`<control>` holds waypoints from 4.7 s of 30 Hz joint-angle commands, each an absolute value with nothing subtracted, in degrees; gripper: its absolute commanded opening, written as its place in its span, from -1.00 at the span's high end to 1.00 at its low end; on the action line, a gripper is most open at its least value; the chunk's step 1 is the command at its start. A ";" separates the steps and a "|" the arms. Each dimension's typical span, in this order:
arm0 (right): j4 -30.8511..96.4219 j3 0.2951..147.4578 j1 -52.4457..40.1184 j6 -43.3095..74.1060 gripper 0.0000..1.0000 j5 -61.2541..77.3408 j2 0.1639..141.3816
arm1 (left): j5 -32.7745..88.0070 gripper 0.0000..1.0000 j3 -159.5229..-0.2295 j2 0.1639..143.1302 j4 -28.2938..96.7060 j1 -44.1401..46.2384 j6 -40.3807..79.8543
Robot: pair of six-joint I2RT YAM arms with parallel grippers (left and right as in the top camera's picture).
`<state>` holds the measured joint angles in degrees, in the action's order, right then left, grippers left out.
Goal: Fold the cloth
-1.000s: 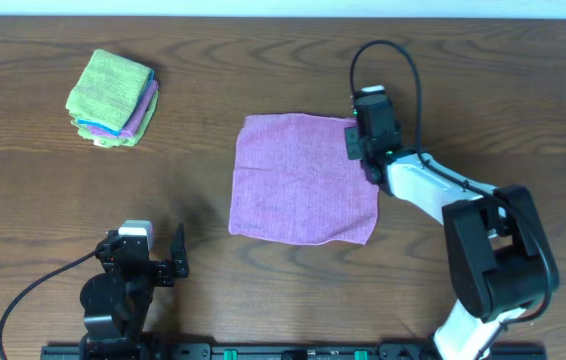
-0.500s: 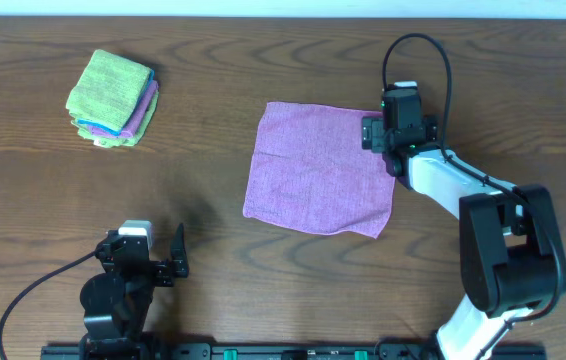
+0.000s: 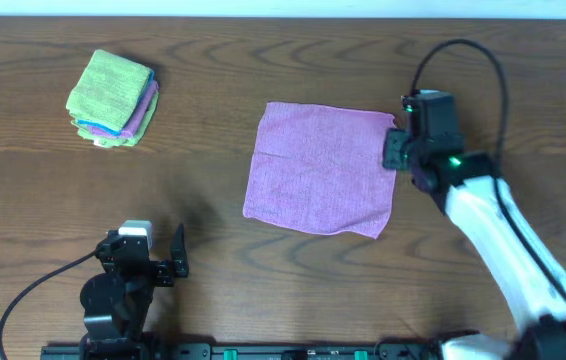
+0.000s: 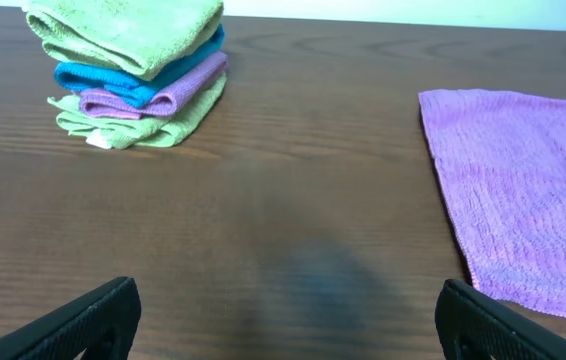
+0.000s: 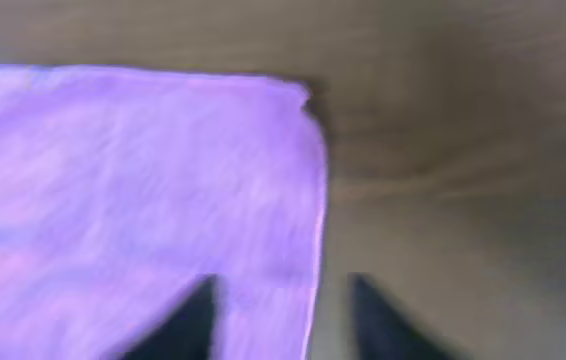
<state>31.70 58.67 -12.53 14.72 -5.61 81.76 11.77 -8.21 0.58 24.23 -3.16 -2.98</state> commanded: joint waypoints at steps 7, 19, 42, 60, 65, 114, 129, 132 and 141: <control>44.53 55.46 -20.60 22.70 0.97 0.27 79.44 | 11.64 -0.91 -7.14 0.25 24.69 -3.03 -2.76; 35.86 40.84 -22.90 29.61 0.97 -0.67 79.50 | 11.64 -0.91 -7.14 0.25 24.69 -3.03 -2.76; 26.22 36.93 -22.90 30.20 0.97 -4.67 86.24 | 11.64 -0.91 -7.14 0.25 24.69 -3.03 -2.76; 41.43 37.10 -22.79 44.53 0.97 -9.04 88.88 | 11.64 -0.91 -7.14 0.25 24.69 -3.03 -2.76; 43.24 39.27 -22.81 44.49 0.60 -9.02 88.33 | 11.64 -0.91 -7.14 0.25 24.69 -3.03 -2.76; 72.90 51.66 -23.00 28.38 -0.09 12.25 38.35 | 43.51 -0.91 -7.14 0.25 22.46 -2.96 44.97; 66.39 51.64 -22.90 27.59 -0.04 9.78 43.35 | 44.95 -0.84 -7.42 19.22 11.18 4.62 39.38; 66.43 51.64 -22.81 27.59 -0.01 7.81 44.93 | 41.43 -0.84 -8.08 27.51 8.14 7.64 36.93; 66.24 51.64 -15.77 26.83 0.02 7.03 45.32 | 34.26 -0.85 -16.19 52.27 2.87 14.98 28.16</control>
